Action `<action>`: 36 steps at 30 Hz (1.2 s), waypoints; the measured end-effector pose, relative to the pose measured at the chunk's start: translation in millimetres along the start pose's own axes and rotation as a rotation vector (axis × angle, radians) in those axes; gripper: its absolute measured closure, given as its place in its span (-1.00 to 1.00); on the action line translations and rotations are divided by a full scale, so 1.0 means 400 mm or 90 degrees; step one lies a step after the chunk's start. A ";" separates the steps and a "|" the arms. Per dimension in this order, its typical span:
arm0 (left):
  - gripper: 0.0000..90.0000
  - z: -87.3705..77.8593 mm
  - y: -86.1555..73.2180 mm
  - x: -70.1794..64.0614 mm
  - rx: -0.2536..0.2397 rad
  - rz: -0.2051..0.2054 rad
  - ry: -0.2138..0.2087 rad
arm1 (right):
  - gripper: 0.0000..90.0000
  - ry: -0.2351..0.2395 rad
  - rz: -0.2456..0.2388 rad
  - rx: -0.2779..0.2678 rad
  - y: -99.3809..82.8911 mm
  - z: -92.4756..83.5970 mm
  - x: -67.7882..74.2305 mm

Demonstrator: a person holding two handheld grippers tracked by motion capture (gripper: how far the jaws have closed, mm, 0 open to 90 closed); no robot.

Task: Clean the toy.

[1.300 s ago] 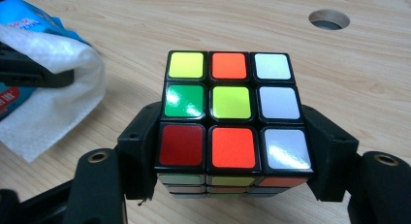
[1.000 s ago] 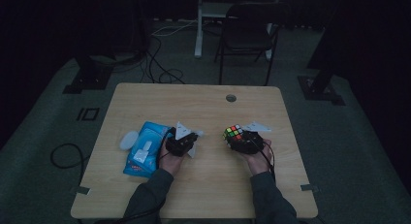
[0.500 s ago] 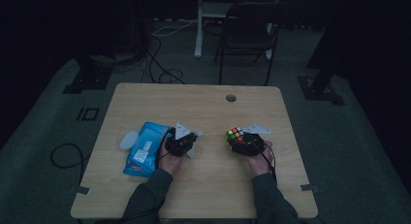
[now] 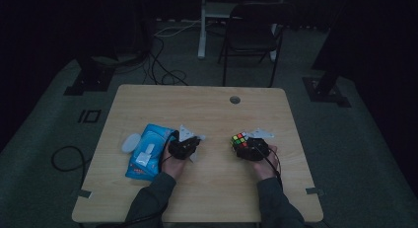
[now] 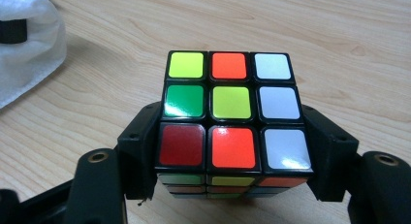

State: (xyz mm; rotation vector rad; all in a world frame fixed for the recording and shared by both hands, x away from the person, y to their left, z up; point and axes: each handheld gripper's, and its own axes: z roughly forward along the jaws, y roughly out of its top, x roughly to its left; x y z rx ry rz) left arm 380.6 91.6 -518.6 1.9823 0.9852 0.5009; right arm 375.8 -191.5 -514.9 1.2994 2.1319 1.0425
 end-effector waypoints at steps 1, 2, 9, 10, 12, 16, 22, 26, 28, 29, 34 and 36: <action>0.83 0.001 -0.001 0.000 0.002 0.000 0.001 | -0.25 0.000 0.001 0.003 -0.002 0.002 -0.001; 0.83 0.001 -0.001 0.000 0.003 0.000 0.002 | -0.25 -0.002 0.003 0.004 -0.005 0.003 -0.001; 0.83 0.005 -0.003 0.001 0.007 -0.002 0.001 | -0.25 -0.005 0.006 0.005 -0.011 0.005 -0.006; 0.82 0.006 -0.003 0.001 0.007 -0.003 0.000 | -0.25 -0.004 0.005 0.007 -0.012 0.006 -0.006; 0.82 0.007 -0.004 0.001 0.008 -0.005 -0.001 | -0.25 -0.006 0.000 0.008 -0.014 0.009 -0.003; 0.81 0.009 -0.005 0.001 0.011 -0.003 0.000 | -0.25 -0.011 -0.010 0.017 -0.019 0.016 0.002; 0.78 0.010 -0.008 0.002 0.014 -0.010 0.002 | -0.25 -0.010 -0.009 0.020 -0.021 0.018 0.000; 0.71 0.013 -0.010 0.002 0.017 -0.012 0.003 | -0.25 -0.008 -0.010 0.021 -0.022 0.018 0.000; 0.68 0.014 -0.011 0.001 0.017 -0.015 0.003 | -0.25 -0.008 -0.010 0.021 -0.022 0.018 -0.001; 0.66 0.014 -0.011 0.001 0.018 -0.015 0.004 | -0.25 -0.008 -0.009 0.021 -0.022 0.017 -0.001; 0.55 0.015 -0.014 -0.002 0.021 -0.014 0.005 | -0.26 0.002 -0.006 0.023 -0.022 0.018 -0.005; 0.51 0.014 -0.015 -0.002 0.023 -0.015 0.005 | -0.27 0.002 -0.007 0.023 -0.022 0.018 -0.005</action>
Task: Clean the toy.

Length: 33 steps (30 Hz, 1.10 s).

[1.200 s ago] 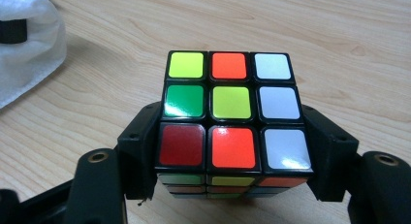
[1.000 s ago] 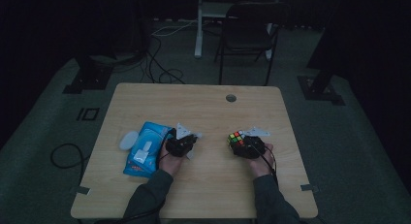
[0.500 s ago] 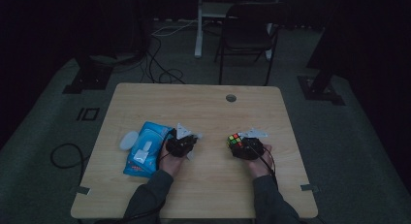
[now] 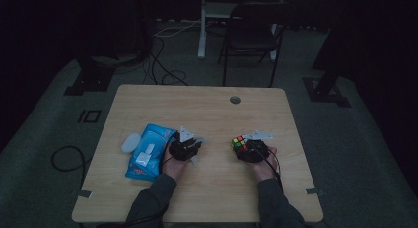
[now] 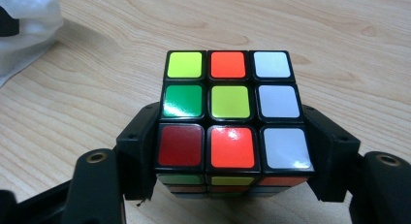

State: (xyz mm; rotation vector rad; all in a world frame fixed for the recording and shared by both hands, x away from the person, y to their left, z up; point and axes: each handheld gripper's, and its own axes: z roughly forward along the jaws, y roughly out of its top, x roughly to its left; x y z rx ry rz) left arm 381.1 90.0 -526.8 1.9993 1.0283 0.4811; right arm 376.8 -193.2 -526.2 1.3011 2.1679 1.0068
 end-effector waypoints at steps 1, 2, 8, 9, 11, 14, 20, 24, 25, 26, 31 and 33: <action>0.51 0.000 -0.001 0.000 0.001 -0.001 0.000 | -0.29 0.003 0.000 -0.001 0.000 -0.001 0.000; 0.47 -0.001 -0.002 -0.001 0.001 -0.004 0.000 | -0.34 0.001 0.003 -0.005 0.001 -0.003 0.001; 0.33 -0.011 -0.004 -0.002 -0.004 -0.010 -0.006 | -0.44 -0.006 0.005 -0.011 0.008 -0.014 0.002; 0.31 -0.014 -0.005 -0.002 -0.006 -0.013 -0.007 | -0.44 -0.005 0.004 -0.013 0.008 -0.016 0.002; 0.28 -0.020 -0.007 -0.001 -0.008 -0.016 -0.007 | -0.46 -0.006 0.005 -0.015 0.009 -0.018 0.003; 0.27 -0.029 -0.008 0.001 -0.013 -0.020 -0.007 | -0.46 -0.006 0.004 -0.020 0.012 -0.023 0.005; 0.26 -0.051 -0.002 0.005 -0.023 -0.026 -0.010 | -0.46 -0.003 0.001 -0.035 0.018 -0.037 0.008; 0.24 -0.063 0.004 0.004 -0.027 -0.037 -0.020 | -0.46 -0.005 0.001 -0.046 0.021 -0.048 0.008; 0.24 -0.067 0.006 0.003 -0.026 -0.036 -0.021 | -0.46 -0.005 0.003 -0.048 0.021 -0.051 0.008; 0.23 -0.070 0.008 0.002 -0.026 -0.036 -0.024 | -0.46 -0.005 0.004 -0.050 0.021 -0.053 0.007; 0.21 -0.083 0.019 -0.005 -0.030 -0.031 -0.029 | -0.46 -0.001 0.014 -0.059 0.022 -0.067 0.001; 0.20 -0.088 0.021 -0.008 -0.031 -0.030 -0.031 | -0.46 -0.002 0.016 -0.062 0.022 -0.073 -0.001</action>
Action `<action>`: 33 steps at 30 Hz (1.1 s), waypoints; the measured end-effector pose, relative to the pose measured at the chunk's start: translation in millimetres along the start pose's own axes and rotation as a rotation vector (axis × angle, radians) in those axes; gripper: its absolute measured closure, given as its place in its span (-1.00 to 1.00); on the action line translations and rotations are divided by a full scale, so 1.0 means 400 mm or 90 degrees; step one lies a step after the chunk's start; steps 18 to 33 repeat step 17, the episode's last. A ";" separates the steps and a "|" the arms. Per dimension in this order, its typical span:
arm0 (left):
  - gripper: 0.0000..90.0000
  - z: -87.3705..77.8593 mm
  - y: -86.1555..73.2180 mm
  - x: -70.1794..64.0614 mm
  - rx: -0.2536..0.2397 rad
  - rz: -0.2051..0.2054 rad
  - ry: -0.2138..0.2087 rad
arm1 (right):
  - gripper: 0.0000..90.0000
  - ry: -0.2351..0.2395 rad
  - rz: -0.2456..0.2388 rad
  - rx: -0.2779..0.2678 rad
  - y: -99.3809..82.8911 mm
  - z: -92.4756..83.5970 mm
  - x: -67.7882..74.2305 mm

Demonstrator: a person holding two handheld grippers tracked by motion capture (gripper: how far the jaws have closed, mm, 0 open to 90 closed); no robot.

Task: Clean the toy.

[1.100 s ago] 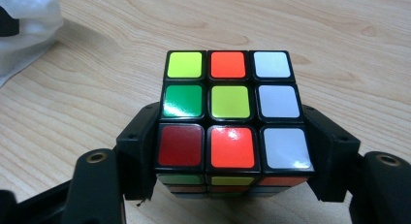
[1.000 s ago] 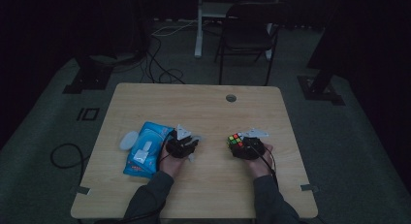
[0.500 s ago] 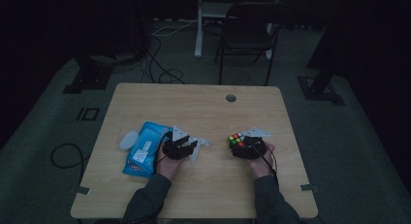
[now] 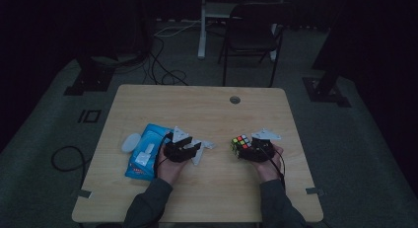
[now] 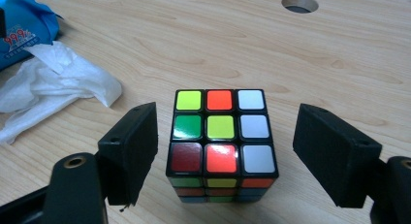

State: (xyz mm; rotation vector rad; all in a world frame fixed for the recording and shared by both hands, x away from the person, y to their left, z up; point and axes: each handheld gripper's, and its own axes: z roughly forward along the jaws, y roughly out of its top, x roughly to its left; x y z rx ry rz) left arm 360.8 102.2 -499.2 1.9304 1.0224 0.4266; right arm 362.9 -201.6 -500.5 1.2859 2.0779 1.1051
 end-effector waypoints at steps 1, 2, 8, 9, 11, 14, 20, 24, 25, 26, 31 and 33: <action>0.20 -0.002 0.001 -0.002 0.001 0.001 -0.001 | -0.46 0.000 0.001 -0.001 0.000 -0.003 -0.001; 0.19 -0.003 0.001 -0.004 -0.001 0.001 -0.001 | -0.46 0.000 0.000 -0.002 0.001 -0.006 -0.002; 0.17 -0.017 0.000 -0.013 -0.006 0.003 -0.015 | -0.46 0.000 0.001 -0.004 0.001 -0.014 -0.005; 0.16 -0.019 -0.002 -0.015 -0.006 0.004 -0.018 | -0.46 -0.001 0.002 -0.003 0.001 -0.014 -0.006; 0.15 -0.024 -0.004 -0.020 -0.005 0.008 -0.019 | -0.46 -0.002 0.004 -0.005 0.000 -0.016 -0.009; 0.13 -0.031 -0.008 -0.022 -0.003 0.009 -0.024 | -0.46 -0.002 0.006 -0.005 -0.001 -0.020 -0.012; 0.11 -0.039 -0.015 -0.023 -0.002 0.011 -0.023 | -0.46 -0.002 0.006 -0.005 0.000 -0.023 -0.013; 0.11 -0.039 -0.015 -0.023 -0.002 0.011 -0.023 | -0.46 -0.002 0.006 -0.005 0.000 -0.023 -0.013; 0.11 -0.039 -0.015 -0.023 -0.002 0.011 -0.023 | -0.46 -0.002 0.006 -0.005 0.000 -0.023 -0.013; 0.11 -0.039 -0.015 -0.023 -0.002 0.011 -0.023 | -0.46 -0.002 0.006 -0.005 0.000 -0.023 -0.013; 0.11 -0.039 -0.015 -0.023 -0.002 0.011 -0.023 | -0.46 -0.002 0.006 -0.005 0.000 -0.023 -0.013; 0.11 -0.039 -0.015 -0.023 -0.002 0.011 -0.023 | -0.46 -0.002 0.006 -0.005 0.000 -0.023 -0.013</action>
